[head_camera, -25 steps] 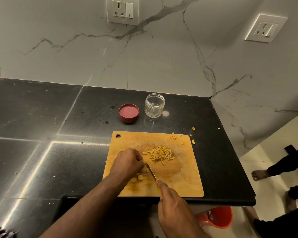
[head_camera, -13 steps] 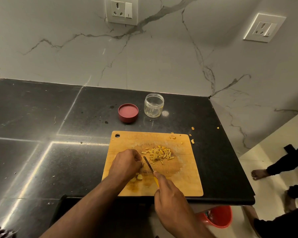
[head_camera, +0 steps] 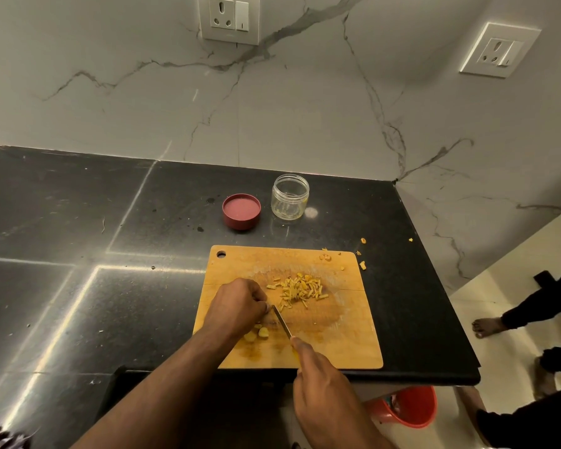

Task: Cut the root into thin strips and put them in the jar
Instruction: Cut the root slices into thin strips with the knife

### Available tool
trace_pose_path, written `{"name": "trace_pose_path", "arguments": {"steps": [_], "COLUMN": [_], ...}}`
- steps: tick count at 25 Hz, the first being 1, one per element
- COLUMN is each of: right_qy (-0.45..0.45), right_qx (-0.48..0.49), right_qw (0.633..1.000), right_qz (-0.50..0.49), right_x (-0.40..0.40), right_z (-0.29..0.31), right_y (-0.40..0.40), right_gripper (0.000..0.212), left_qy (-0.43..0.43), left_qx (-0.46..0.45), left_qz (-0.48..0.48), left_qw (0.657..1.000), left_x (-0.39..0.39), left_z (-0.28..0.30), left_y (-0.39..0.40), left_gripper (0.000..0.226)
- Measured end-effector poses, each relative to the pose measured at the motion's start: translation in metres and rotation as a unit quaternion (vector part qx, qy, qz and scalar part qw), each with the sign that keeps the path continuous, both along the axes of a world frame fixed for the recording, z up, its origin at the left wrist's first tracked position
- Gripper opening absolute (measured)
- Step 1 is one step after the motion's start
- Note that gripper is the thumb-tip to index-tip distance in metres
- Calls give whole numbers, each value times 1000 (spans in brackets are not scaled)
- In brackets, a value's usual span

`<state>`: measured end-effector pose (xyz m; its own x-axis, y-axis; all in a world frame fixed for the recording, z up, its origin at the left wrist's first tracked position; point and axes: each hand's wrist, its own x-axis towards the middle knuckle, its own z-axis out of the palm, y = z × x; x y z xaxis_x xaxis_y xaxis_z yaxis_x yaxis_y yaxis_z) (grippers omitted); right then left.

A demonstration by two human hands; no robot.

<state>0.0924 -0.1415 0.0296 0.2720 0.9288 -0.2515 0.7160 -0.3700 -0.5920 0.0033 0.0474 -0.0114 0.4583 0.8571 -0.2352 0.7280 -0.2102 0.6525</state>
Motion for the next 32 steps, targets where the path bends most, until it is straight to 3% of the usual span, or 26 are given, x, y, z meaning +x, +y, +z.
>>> {"name": "trace_pose_path", "arguments": {"steps": [9, 25, 32], "right_qy": [-10, -13, 5], "right_qx": [24, 0, -10], "right_qw": [999, 1000, 1000], "right_qz": [-40, 13, -18], "right_x": [2, -4, -1], "right_z": [8, 1, 3], "right_y": [-2, 16, 1], "right_gripper": [53, 52, 52], "left_qy": [-4, -3, 10], "left_qx": [13, 20, 20], "left_qz": [-9, 7, -16], "left_qw": [1000, 1000, 1000], "left_x": [-3, -4, -3], "left_z": [-2, -3, -2], "left_y": [-1, -3, 1], "left_gripper": [19, 8, 8]}}
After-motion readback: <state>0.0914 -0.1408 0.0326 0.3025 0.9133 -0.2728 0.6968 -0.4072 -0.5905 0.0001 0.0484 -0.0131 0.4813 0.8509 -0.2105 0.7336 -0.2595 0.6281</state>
